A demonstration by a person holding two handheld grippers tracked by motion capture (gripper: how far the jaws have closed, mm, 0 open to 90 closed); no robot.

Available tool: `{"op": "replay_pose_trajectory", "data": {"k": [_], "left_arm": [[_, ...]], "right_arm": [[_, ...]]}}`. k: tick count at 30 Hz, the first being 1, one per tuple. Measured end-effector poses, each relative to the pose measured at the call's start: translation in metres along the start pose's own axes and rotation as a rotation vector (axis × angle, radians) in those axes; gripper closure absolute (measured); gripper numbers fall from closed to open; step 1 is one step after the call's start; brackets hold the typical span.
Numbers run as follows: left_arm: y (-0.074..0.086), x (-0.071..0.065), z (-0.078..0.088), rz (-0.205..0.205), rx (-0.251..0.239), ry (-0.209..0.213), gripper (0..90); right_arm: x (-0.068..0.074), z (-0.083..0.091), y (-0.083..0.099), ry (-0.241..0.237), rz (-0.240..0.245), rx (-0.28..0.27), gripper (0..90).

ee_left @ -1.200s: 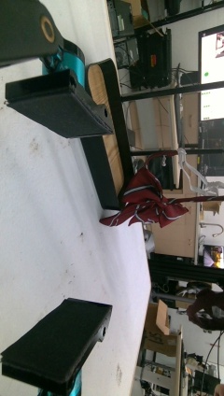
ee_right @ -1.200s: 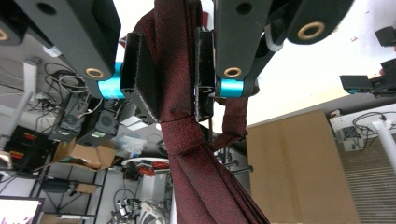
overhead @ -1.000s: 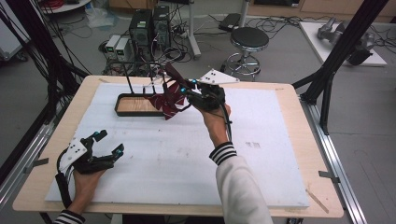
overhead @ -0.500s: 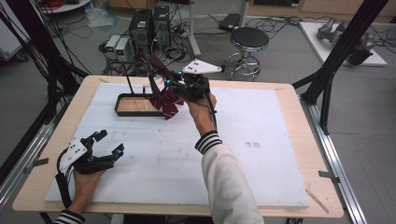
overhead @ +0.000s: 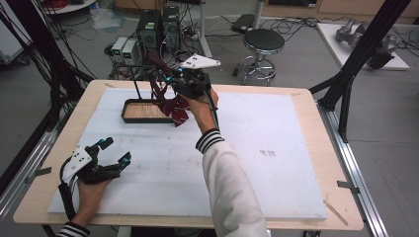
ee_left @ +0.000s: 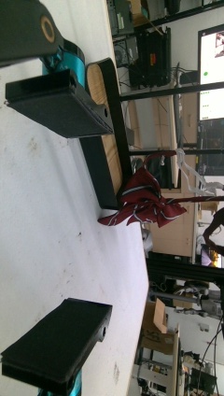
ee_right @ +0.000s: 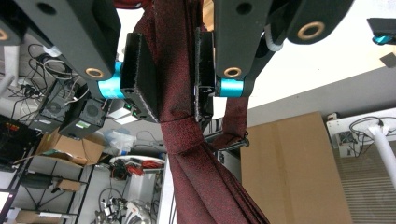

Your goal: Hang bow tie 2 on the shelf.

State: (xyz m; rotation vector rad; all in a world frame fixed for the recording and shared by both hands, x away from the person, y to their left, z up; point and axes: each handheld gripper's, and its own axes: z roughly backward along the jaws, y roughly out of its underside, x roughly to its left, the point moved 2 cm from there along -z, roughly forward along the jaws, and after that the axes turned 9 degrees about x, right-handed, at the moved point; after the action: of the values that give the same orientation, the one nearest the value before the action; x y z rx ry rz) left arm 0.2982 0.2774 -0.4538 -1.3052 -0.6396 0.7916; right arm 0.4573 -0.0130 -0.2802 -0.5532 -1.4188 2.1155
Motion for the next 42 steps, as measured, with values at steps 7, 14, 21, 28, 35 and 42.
{"op": "replay_pose_trajectory", "data": {"k": [7,14,21,28,35,42], "left_arm": [[0.0,0.0,0.0,0.002,-0.004,0.001,12.5],[0.0,0.0,0.0,0.003,-0.004,0.003,12.5],[0.0,0.001,0.0,0.009,-0.006,0.004,12.5],[0.0,0.001,0.0,0.017,-0.009,0.007,12.5],[0.0,0.002,0.001,0.02,-0.008,0.007,12.5],[0.0,0.002,0.001,0.023,-0.009,0.008,12.5]], "right_arm": [[0.0,-0.013,-0.007,-0.009,0.004,0.016,71.9],[0.003,-0.027,-0.015,-0.004,0.023,0.022,71.8],[0.006,-0.042,-0.022,-0.008,0.032,0.03,71.8],[0.01,-0.057,-0.026,-0.024,0.033,0.038,71.8],[0.016,-0.072,-0.032,-0.028,0.031,0.043,71.8],[0.018,-0.085,-0.033,-0.026,0.025,0.057,71.8]]}}
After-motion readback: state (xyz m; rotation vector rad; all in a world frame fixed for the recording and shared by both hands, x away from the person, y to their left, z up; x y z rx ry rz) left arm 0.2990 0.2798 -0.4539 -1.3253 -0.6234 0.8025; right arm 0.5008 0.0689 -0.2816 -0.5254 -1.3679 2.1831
